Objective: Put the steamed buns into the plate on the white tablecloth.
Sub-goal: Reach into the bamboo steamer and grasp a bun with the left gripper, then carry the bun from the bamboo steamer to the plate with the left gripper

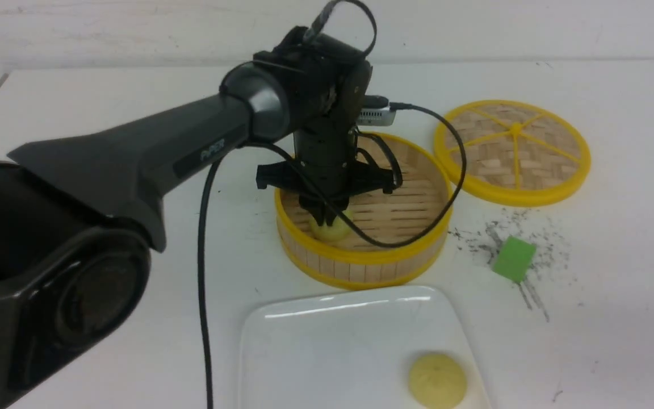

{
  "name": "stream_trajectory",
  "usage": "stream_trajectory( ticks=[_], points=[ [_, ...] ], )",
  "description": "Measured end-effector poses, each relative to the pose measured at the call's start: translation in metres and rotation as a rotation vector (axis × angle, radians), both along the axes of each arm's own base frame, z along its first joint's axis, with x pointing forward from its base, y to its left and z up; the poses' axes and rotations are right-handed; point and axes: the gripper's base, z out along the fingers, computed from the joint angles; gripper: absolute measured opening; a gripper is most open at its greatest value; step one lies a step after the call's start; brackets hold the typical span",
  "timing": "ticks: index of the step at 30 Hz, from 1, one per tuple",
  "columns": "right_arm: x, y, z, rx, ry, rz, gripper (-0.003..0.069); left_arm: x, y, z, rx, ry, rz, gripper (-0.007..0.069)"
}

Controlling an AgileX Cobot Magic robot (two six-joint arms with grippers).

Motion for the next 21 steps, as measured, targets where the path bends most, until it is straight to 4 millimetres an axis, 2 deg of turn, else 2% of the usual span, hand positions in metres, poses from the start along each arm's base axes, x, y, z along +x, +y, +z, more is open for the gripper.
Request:
stream_trajectory(
  ticks=[1,3,4,5,6,7,8,9,10,12,14,15,16,17,19,21],
  points=[
    [0.0,0.0,0.0,0.0,0.0,0.0,0.0005,-0.001,0.0,0.002,0.0,0.0,-0.001,0.0021],
    [0.0,0.0,0.0,-0.002,0.002,0.0,0.0006,-0.01,0.007,0.031,-0.022,-0.029,-0.003,0.0021],
    [0.0,0.0,0.0,-0.003,0.004,0.0,0.0008,-0.021,0.015,0.065,-0.05,-0.074,-0.009,0.0021],
    [0.0,0.0,0.0,-0.003,0.004,0.0,0.0009,-0.025,0.018,0.077,-0.06,-0.09,-0.01,0.0021],
    [0.0,0.0,0.0,-0.003,0.004,0.0,0.001,-0.035,0.025,0.101,-0.086,-0.127,-0.009,0.0021],
    [0.0,0.0,0.0,-0.003,0.004,0.0,0.001,-0.037,0.026,0.104,-0.088,-0.131,-0.009,0.0021],
    [0.0,0.0,0.0,-0.003,0.004,0.0,0.0011,-0.05,0.035,0.131,-0.119,-0.172,-0.006,0.0021],
    [0.0,0.0,0.0,-0.003,0.004,0.0,0.0012,-0.053,0.037,0.137,-0.127,-0.181,-0.007,0.0021],
    [0.0,0.0,0.0,-0.003,0.004,0.0,0.0011,-0.066,0.043,0.156,-0.143,-0.208,-0.018,0.0021],
    [0.0,0.0,-0.001,-0.004,0.006,-0.001,0.0011,-0.079,0.045,0.169,-0.15,-0.237,-0.062,0.0021],
    [0.0,0.0,-0.001,-0.004,0.009,0.0,0.0013,-0.093,0.042,0.17,-0.143,-0.227,-0.126,0.0021],
    [0.0,0.0,-0.001,-0.004,0.009,0.0,0.0013,-0.095,0.042,0.167,-0.136,-0.218,-0.139,0.0021],
    [0.0,0.0,-0.001,-0.005,0.009,-0.001,0.0013,-0.11,0.034,0.161,-0.139,-0.178,-0.204,0.0021],
    [0.0,0.0,-0.001,-0.005,0.01,-0.001,0.0013,-0.114,0.031,0.158,-0.138,-0.163,-0.222,0.0021],
    [0.0,0.0,-0.001,-0.006,0.01,-0.001,0.0018,-0.143,0.012,0.127,-0.119,-0.037,-0.33,0.0021],
    [0.0,0.0,-0.001,-0.006,0.011,-0.001,0.002,-0.158,0.003,0.103,-0.073,0.037,-0.379,0.0022]
  ],
)
